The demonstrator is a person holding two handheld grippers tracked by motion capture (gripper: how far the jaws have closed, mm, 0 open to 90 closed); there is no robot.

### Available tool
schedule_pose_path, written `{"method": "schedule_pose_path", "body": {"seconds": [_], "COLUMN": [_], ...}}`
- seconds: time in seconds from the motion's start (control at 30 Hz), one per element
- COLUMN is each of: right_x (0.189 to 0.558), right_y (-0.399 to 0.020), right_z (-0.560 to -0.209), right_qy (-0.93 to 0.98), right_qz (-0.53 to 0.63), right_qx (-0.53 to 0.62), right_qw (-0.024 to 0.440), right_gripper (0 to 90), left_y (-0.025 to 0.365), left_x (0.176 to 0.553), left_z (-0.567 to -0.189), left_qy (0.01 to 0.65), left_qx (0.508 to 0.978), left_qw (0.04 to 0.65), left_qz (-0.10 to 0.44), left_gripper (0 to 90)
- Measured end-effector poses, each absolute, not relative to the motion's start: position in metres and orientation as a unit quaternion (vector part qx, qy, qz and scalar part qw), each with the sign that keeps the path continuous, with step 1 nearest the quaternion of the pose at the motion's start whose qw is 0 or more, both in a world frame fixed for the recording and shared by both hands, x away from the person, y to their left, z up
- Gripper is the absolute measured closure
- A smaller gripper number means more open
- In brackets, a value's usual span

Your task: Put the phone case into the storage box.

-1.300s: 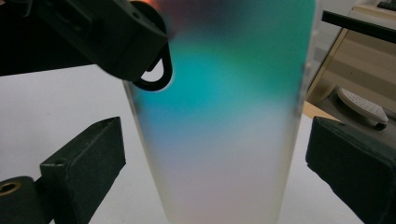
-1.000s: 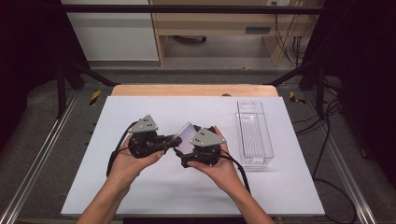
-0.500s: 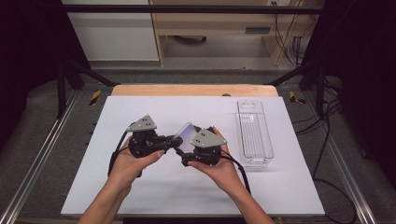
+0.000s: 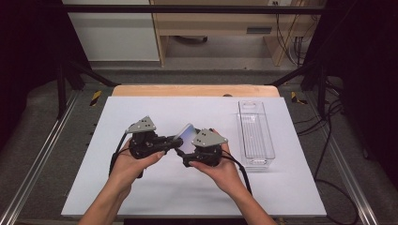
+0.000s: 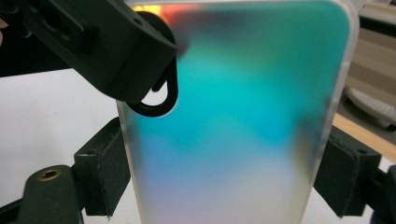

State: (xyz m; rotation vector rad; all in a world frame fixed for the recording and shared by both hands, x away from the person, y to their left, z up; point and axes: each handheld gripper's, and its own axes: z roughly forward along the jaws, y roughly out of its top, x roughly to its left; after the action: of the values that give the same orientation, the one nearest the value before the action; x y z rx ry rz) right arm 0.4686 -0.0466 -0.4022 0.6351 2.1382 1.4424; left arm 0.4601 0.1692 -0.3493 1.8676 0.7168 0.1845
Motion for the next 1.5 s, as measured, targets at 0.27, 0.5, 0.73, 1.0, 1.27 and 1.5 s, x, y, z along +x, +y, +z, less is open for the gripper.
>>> {"method": "schedule_pose_path", "body": {"seconds": [0.27,0.5,0.73,1.0,1.27,1.5], "right_x": [0.48,0.494,0.515,0.548,0.58,0.602], "right_y": [-0.065,-0.081,-0.095,-0.111,-0.127,-0.15], "right_z": [-0.397,-0.389,-0.374,-0.351,-0.332,-0.327], "right_qy": [0.769,0.76,0.747,0.731,0.691,0.665], "right_qz": [0.529,0.523,0.512,0.509,0.51,0.5], "right_qx": [0.279,0.333,0.385,0.412,0.465,0.503], "right_qw": [0.228,0.195,0.178,0.194,0.214,0.235], "right_gripper": [17.5,17.6,17.5,17.5,17.5,17.5], "left_y": [0.19,0.205,0.223,0.235,0.251,0.263], "left_x": [0.448,0.439,0.436,0.429,0.43,0.43], "left_z": [-0.35,-0.37,-0.397,-0.424,-0.436,-0.444], "left_qy": [0.31,0.339,0.378,0.379,0.39,0.412], "left_qx": [0.757,0.719,0.685,0.681,0.677,0.662], "left_qw": [0.546,0.553,0.557,0.543,0.538,0.543], "left_qz": [0.182,0.249,0.28,0.314,0.318,0.311], "left_gripper": [32.9,13.7,7.3,3.8,3.8,3.8]}}
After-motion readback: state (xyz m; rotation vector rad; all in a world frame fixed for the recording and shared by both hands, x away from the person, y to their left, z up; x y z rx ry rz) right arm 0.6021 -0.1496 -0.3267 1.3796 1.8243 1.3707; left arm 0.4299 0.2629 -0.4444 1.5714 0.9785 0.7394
